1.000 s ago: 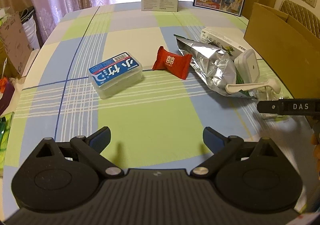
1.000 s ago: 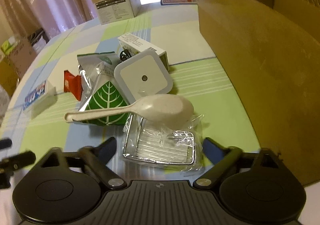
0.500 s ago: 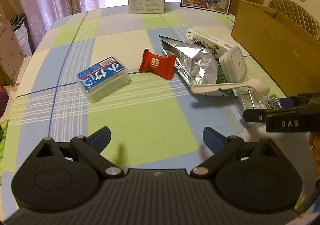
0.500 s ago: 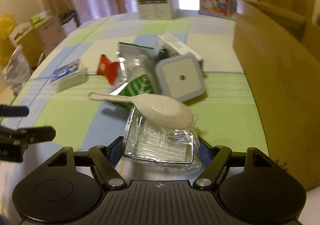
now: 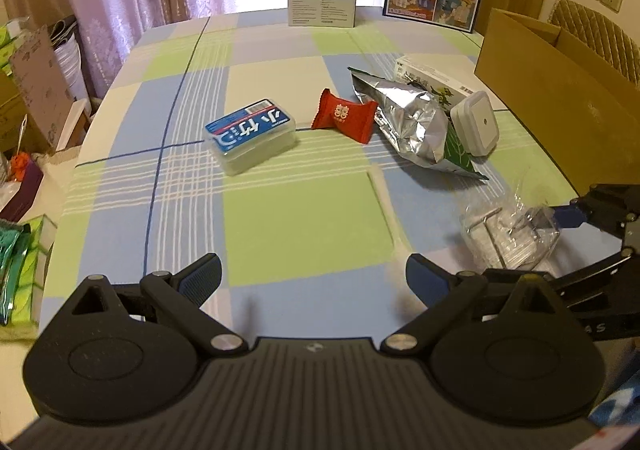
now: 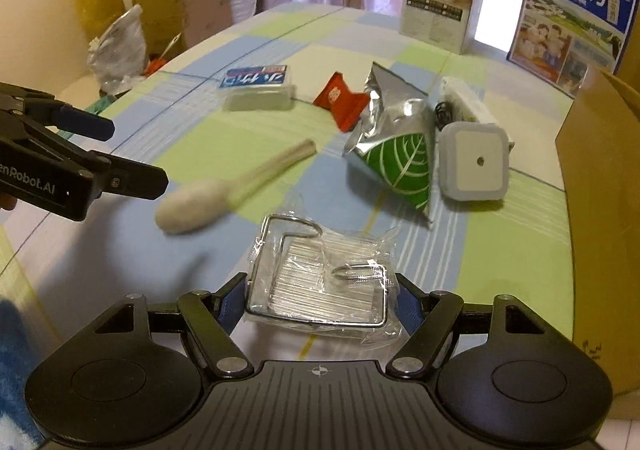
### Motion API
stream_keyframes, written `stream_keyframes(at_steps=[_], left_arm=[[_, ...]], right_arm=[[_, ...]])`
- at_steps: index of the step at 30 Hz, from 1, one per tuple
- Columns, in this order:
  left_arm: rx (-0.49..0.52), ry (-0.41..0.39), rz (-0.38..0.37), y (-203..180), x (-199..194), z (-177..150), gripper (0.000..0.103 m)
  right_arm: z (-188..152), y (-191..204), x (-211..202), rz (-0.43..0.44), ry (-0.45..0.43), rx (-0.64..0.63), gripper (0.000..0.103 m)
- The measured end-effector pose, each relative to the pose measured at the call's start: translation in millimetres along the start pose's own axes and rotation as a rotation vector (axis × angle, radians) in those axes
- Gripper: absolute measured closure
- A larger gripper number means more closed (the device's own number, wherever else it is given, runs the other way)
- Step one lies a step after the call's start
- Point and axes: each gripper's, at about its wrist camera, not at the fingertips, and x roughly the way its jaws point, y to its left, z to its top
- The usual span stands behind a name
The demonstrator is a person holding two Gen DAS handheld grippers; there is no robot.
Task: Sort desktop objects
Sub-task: 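Grasp the white plastic spoon with the left tool while the right tool holds the soap rack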
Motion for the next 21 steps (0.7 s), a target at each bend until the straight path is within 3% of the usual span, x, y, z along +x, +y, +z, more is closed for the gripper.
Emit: stream_keyframes(at_steps=[9, 21], left_arm=[[0.023, 0.037, -0.025, -14, 8, -8, 0.007], [0.086, 0.006, 0.074, 24, 33, 1, 0.009]], right_arm=[[-4, -29, 1, -0.064, -0.012, 0.107, 0.031], [-4, -41, 8, -0.042, -0.030, 0.156, 0.031]])
